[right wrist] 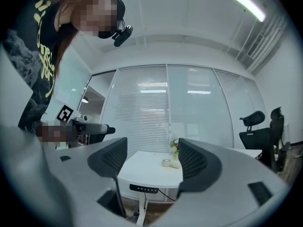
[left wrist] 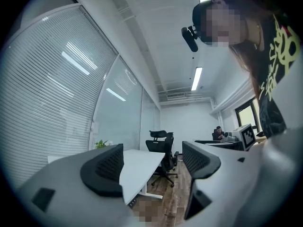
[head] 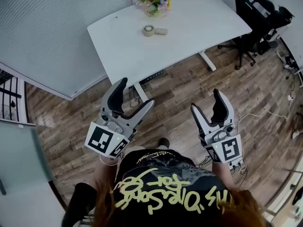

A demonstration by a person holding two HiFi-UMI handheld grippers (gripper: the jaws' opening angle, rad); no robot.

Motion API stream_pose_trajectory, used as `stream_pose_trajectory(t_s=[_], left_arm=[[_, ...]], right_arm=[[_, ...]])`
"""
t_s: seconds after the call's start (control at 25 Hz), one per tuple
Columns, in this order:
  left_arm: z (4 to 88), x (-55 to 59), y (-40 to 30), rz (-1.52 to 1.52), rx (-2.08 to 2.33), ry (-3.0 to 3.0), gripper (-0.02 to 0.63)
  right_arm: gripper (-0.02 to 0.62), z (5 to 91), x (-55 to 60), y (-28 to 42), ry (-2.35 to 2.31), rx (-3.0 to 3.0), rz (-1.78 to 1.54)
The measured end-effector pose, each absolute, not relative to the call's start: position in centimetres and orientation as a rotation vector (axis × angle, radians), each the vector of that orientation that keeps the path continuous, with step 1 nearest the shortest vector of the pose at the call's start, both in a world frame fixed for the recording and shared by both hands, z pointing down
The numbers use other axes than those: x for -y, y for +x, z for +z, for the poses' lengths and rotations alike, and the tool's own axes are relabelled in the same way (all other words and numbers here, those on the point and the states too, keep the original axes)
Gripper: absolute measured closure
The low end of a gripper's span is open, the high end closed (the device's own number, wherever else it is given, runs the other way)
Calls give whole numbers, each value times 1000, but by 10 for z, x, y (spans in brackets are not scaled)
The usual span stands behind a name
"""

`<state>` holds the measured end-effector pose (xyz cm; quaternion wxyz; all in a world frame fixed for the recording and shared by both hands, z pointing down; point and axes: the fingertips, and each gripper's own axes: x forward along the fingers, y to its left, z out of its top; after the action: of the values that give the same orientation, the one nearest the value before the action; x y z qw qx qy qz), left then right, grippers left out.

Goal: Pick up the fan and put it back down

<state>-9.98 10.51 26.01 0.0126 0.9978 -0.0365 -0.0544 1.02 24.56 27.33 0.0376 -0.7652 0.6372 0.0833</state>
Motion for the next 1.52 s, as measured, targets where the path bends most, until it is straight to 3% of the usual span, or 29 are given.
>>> stream_pose_trajectory(t_s=[0.6, 1.52], left_arm=[[282, -81, -96, -78, 270, 3070, 233], [286, 43, 55, -116, 114, 3055, 233]], right_arm=[[276, 294, -209, 39, -2225, -2010, 166], [276, 286, -80, 161, -2287, -2065, 211]])
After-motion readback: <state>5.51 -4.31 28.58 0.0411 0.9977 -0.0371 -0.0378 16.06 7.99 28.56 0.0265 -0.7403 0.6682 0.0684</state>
